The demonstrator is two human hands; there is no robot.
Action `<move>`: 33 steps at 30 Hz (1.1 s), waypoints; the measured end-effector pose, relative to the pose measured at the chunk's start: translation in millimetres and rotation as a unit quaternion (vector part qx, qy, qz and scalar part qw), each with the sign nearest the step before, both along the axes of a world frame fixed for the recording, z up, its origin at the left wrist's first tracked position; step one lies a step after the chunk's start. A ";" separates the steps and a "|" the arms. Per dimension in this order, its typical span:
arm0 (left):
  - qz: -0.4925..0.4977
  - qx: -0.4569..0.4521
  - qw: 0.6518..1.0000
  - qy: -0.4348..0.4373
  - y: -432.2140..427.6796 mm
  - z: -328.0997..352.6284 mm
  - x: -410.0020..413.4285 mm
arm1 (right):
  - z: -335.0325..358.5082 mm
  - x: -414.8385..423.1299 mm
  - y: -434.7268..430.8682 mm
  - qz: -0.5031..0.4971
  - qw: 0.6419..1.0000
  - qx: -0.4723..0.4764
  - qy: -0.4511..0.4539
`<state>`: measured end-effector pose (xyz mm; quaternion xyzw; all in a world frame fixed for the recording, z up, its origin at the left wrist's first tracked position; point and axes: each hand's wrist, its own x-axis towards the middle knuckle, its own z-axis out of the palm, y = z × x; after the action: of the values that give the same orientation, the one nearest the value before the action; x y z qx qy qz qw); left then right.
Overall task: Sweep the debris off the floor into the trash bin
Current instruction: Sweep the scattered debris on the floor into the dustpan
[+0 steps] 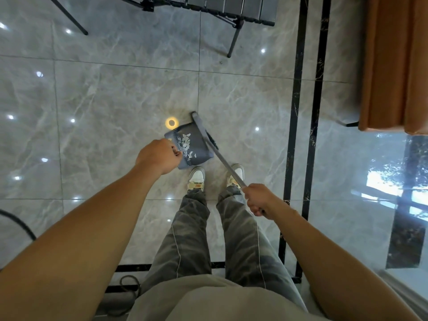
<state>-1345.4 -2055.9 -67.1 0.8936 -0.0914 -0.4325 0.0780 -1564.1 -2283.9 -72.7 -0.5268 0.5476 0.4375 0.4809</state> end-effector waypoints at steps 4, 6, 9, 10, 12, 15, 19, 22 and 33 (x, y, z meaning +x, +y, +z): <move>-0.001 0.005 1.000 0.007 2.1 -1.8 2.4 | 28.2 -13.0 -4.2 -0.020 0.999 0.000 -0.029; 0.000 -0.001 1.000 0.009 1.4 -1.5 0.1 | 33.3 -17.9 -4.0 -0.014 0.998 -0.031 -0.048; 0.002 -0.009 1.000 0.003 -2.3 -1.5 -0.6 | 23.6 -14.9 -1.3 0.007 0.995 -0.076 -0.060; 0.001 -0.010 1.000 0.000 -3.8 -2.3 0.0 | 18.3 -11.4 1.2 0.010 0.995 -0.081 -0.058; -0.002 -0.015 1.000 0.000 -5.4 -3.3 -0.7 | 7.1 -5.1 10.2 -0.021 0.997 -0.059 -0.037; -0.006 -0.013 1.000 0.005 -3.1 -3.9 -0.5 | 0.0 1.0 29.5 -0.051 0.999 -0.009 0.004; -0.015 -0.001 1.000 0.006 3.1 -0.9 8.3 | 15.0 -8.9 32.6 -0.104 0.994 0.034 -0.004; -0.032 -0.013 0.999 0.010 1.8 4.8 9.3 | 30.3 -23.2 16.0 -0.140 0.989 0.048 -0.013; -0.011 -0.025 1.000 0.005 -116.9 33.5 -2.7 | 42.2 -72.2 -157.6 -0.217 0.973 -0.010 -0.083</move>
<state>-1348.2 -2172.8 -33.6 0.8882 -0.1113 -0.4354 0.0959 -1636.3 -2441.6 -30.5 -0.4341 0.6115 0.2723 0.6028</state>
